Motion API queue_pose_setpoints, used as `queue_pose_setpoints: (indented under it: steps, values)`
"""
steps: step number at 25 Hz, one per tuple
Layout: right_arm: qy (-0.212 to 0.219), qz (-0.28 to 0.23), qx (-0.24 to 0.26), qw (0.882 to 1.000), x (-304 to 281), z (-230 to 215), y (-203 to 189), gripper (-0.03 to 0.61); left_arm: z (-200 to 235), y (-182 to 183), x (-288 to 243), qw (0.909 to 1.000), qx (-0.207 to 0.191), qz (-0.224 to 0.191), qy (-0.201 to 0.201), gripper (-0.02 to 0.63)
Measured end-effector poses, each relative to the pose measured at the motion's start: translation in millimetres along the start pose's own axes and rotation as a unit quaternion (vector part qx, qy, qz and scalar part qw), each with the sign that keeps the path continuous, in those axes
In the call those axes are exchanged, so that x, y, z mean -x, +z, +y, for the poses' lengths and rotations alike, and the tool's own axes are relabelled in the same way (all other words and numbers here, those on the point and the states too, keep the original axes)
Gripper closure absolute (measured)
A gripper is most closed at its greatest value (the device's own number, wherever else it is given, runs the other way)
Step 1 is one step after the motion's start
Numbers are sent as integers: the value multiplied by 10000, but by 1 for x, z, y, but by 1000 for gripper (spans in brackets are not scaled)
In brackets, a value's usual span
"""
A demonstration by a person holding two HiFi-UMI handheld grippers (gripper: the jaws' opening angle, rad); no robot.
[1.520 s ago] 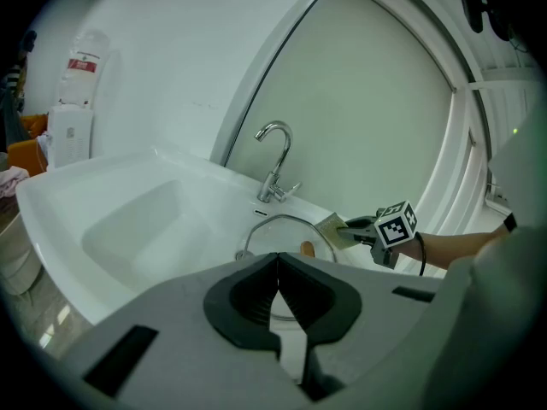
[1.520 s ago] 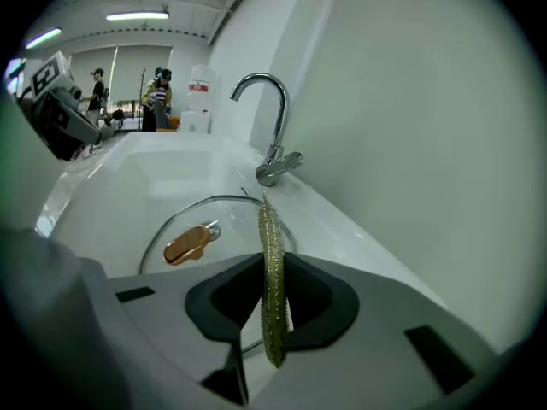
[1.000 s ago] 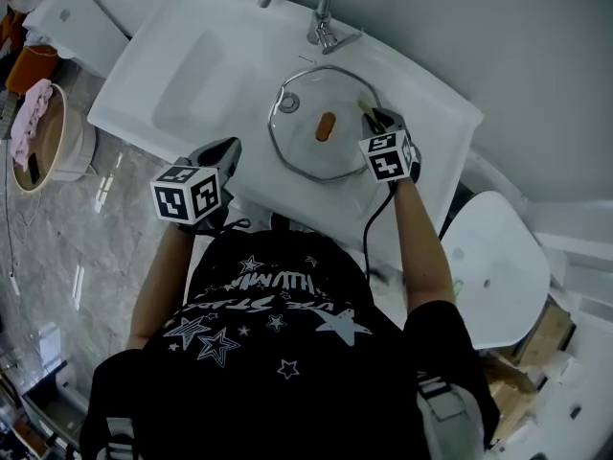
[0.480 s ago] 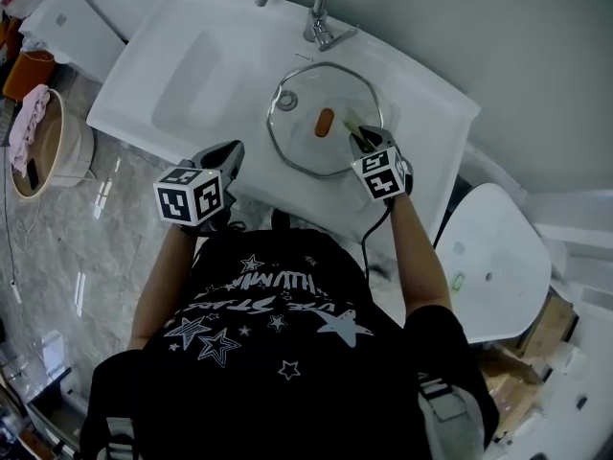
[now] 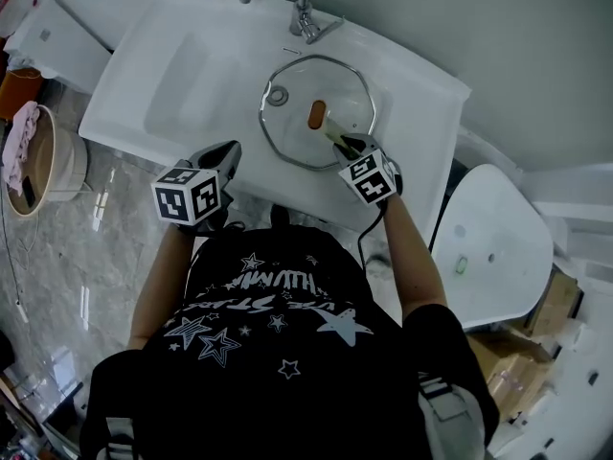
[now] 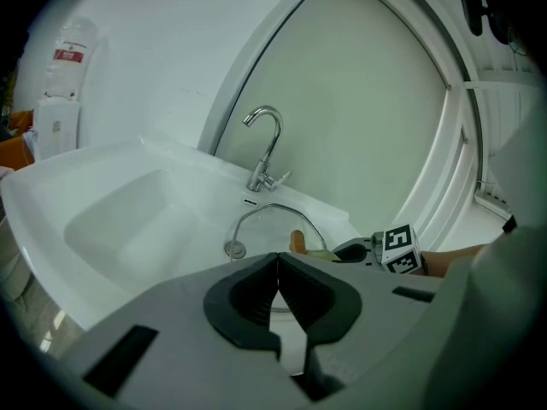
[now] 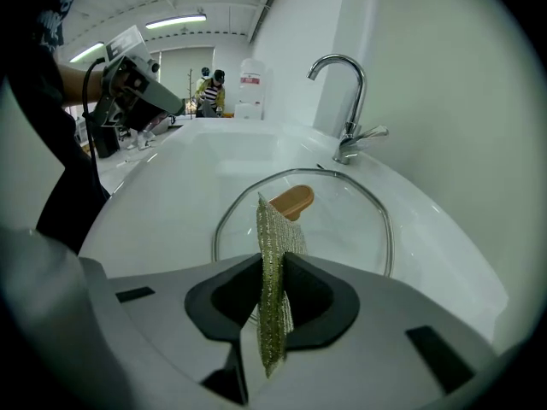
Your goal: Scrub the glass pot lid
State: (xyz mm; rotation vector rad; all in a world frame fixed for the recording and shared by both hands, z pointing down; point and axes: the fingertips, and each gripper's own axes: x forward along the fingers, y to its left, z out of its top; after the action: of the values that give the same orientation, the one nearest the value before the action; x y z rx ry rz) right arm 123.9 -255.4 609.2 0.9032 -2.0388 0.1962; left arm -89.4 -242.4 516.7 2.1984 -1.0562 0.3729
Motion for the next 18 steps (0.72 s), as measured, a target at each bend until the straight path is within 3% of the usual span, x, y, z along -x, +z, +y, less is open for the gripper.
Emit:
queue_pose_setpoints:
  steps: [5,11,14,18]
  values:
    - [194,40,-170,9997,-1,12,-8,509,-4,5,-8,10000,-49,21,-54,604]
    - [64,5,-211,9998,7,1,-4,511,-4,11,-12,9999,-119,27,-59,604]
    - [-188,-238,-533,9981,18,-20,11,511,-4,18,-13,9998,-167,-30,-38,604]
    - [-924,-572,-1211,9867,28,-67,31,511,-6,26,-14,9998,-198,-103,3,604]
